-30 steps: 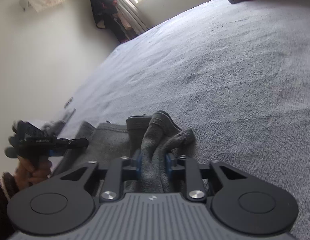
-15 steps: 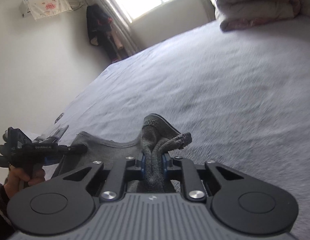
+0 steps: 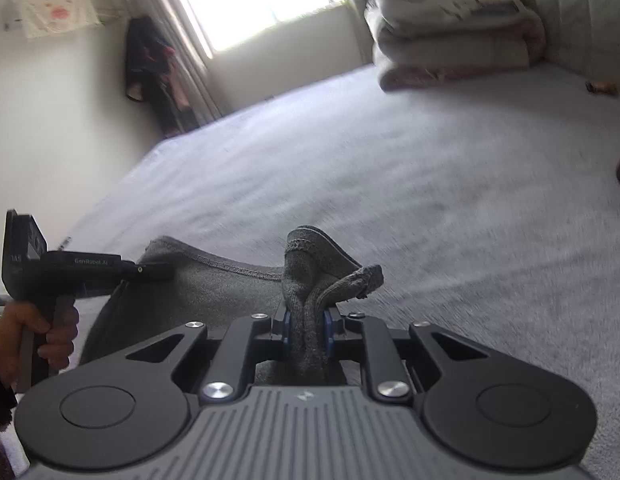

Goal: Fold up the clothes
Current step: 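Grasp the folded shirt edge with the right gripper while the left gripper grasps its edge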

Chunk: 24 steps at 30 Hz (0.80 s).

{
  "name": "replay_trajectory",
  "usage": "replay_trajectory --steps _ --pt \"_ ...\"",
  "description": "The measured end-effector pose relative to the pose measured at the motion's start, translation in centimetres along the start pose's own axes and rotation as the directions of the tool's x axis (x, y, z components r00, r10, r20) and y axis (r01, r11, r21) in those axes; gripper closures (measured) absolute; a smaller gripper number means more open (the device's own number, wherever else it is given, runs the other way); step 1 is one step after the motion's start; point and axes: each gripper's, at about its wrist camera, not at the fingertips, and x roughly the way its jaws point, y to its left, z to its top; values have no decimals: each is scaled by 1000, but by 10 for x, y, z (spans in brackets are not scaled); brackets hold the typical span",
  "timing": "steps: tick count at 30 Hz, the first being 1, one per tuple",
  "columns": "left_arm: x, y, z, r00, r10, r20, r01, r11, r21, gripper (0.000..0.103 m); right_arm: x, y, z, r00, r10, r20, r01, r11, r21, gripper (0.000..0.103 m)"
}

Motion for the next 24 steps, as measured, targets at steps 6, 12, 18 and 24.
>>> replay_trajectory --steps 6,12,18,24 --pt "29 19 5 993 -15 -121 16 1000 1 89 31 -35 -8 995 -5 -103 20 989 147 81" --pt "32 37 10 969 -162 -188 156 987 -45 64 40 -55 -8 990 92 -110 -59 961 271 68" --pt "39 34 -5 954 -220 -203 211 975 -63 78 50 -40 -13 981 157 -112 -128 965 229 64" --pt "29 23 -19 975 -166 -145 159 986 -57 91 50 -11 -21 991 109 -82 -101 989 107 86"
